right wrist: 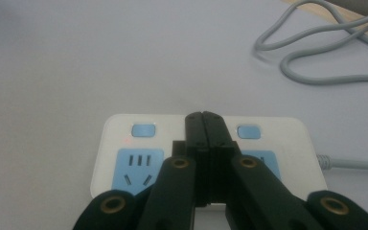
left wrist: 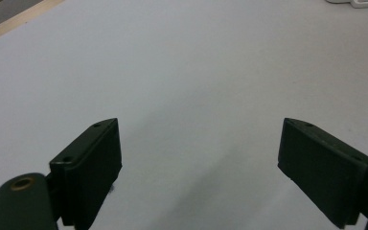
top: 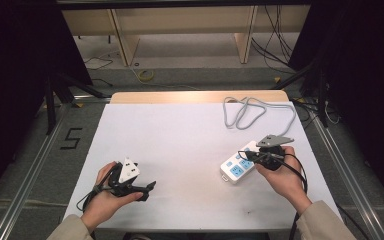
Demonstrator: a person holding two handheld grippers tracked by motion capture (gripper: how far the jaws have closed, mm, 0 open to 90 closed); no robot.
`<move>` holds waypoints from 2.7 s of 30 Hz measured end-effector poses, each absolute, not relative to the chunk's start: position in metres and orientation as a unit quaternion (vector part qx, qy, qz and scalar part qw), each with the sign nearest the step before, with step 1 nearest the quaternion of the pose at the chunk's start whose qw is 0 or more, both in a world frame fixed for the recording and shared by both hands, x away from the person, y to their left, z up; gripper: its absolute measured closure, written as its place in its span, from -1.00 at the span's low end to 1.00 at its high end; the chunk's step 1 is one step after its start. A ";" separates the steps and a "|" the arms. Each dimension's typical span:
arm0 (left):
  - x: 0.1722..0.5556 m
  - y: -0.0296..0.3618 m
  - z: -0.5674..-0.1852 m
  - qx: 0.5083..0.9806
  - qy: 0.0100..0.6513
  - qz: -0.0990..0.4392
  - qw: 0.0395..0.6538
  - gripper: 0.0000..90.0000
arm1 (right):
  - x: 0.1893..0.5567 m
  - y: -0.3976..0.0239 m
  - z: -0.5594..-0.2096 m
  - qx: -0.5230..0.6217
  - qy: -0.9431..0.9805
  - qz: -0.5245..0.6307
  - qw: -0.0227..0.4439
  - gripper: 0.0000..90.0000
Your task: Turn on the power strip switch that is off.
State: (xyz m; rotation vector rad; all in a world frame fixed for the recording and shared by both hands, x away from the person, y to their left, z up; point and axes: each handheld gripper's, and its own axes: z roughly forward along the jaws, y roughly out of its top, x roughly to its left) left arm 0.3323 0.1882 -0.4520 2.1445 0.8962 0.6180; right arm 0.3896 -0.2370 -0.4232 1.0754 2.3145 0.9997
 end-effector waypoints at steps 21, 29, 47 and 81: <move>0.332 0.187 -0.452 0.833 0.345 0.238 0.362 -0.68 | 0.403 -0.226 -0.423 0.389 0.838 0.336 0.184 1.00; 0.332 0.187 -0.452 0.833 0.344 0.237 0.363 -0.68 | 0.409 -0.223 -0.424 0.393 0.840 0.331 0.177 1.00; 0.332 0.186 -0.452 0.834 0.343 0.237 0.362 -0.68 | 0.417 -0.216 -0.426 0.396 0.841 0.324 0.173 1.00; 0.332 0.186 -0.452 0.834 0.341 0.238 0.363 -0.67 | 0.431 -0.210 -0.432 0.405 0.849 0.298 0.162 1.00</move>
